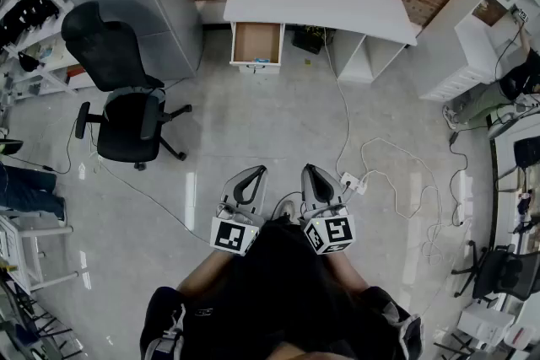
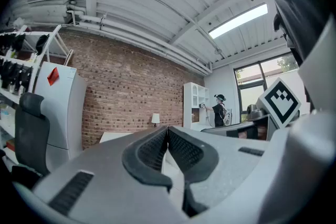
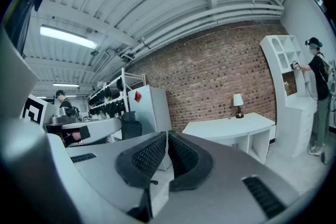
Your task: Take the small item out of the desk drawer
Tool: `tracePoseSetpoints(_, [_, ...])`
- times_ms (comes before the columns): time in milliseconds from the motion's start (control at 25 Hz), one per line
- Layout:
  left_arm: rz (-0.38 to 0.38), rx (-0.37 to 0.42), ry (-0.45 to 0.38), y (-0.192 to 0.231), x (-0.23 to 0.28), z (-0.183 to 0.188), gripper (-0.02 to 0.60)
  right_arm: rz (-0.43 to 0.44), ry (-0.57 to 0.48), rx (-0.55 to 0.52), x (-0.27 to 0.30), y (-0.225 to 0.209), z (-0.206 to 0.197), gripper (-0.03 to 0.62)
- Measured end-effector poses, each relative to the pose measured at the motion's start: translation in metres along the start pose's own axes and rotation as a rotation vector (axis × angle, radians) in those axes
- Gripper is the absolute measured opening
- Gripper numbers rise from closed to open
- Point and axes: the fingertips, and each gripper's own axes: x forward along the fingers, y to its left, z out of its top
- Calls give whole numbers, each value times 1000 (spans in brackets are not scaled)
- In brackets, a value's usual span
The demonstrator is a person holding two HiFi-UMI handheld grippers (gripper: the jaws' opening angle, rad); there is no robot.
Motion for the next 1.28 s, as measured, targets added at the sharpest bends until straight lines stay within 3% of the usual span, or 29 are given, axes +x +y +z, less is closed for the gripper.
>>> tracePoseSetpoints(600, [13,-3,0,-1,4,-4,9,-15,-16,11,-5,-7,0,32])
tracePoseSetpoints(760, [14,30,-56,-4,11,4,9,-25,-30,34,-9,-20,4,32])
tracePoseSetpoints(1280, [91,32,-42,-28,57,-1,9,27,-19,7,-13,-80,4,32])
